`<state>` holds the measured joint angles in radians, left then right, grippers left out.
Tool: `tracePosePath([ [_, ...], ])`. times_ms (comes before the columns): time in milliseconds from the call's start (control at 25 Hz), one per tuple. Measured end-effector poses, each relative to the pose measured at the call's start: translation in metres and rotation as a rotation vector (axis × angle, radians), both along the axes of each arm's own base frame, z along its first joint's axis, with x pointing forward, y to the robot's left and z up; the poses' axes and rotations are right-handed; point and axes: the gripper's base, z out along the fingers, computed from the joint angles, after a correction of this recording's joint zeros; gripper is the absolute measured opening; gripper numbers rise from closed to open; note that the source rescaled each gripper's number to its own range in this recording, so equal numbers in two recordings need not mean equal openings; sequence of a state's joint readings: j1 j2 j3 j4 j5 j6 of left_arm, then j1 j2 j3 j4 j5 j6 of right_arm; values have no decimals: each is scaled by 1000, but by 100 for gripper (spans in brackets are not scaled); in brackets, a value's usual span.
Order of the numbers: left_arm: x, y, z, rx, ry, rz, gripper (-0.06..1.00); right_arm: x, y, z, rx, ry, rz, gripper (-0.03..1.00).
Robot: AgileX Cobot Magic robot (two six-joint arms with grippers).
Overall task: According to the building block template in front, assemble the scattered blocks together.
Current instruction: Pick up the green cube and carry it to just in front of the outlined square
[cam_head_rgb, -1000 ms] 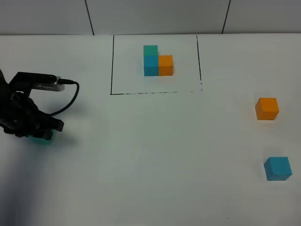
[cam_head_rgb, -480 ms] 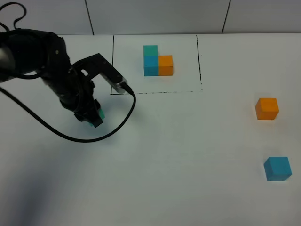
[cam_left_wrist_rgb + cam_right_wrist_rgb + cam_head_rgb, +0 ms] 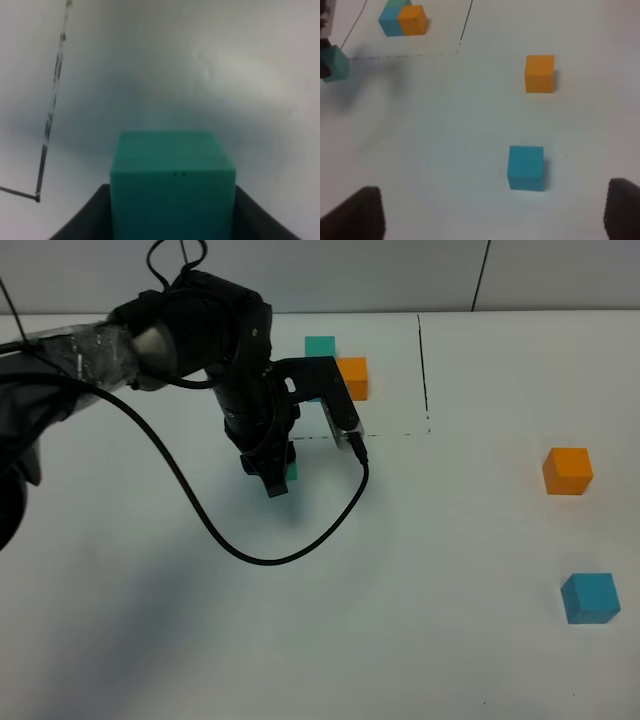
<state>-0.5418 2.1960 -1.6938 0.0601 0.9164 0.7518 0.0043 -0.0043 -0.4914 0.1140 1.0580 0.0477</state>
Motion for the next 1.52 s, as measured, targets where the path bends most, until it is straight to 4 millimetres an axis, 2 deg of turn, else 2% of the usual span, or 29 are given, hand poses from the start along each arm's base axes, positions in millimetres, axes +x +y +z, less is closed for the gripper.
tracePosePath([
  [200, 2, -22, -11, 50, -7, -98, 0, 0, 0, 0, 0, 0, 0, 78],
  [320, 0, -27, -16, 56, 3, -149, 0, 0, 0, 0, 0, 0, 0, 78],
  [1160, 5, -37, -17, -5, -75, -203, 0, 0, 0, 0, 0, 0, 0, 78],
  [1320, 6, -38, -27, 4, -60, -208, 0, 0, 0, 0, 0, 0, 0, 78],
  [1520, 8, -39, -31, 6, -59, -209, 0, 0, 0, 0, 0, 0, 0, 78],
])
